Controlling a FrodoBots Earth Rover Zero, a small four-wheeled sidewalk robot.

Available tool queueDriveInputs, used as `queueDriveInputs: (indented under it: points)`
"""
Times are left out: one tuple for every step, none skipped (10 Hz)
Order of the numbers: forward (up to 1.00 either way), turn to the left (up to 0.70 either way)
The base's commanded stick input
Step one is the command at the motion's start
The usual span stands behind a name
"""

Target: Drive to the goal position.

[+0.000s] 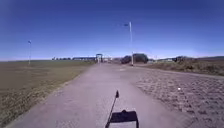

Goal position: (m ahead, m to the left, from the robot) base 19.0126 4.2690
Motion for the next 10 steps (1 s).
queueDriveInputs:
  points:
    - [1.00, 0.00]
    - [1.00, 0.00]
    - [1.00, 0.00]
    - [1.00, 0.00]
    - [1.00, 0.00]
    - [1.00, 0.00]
    - [1.00, 0.00]
    - [1.00, 0.00]
    - [1.00, 0.00]
    - [1.00, 0.00]
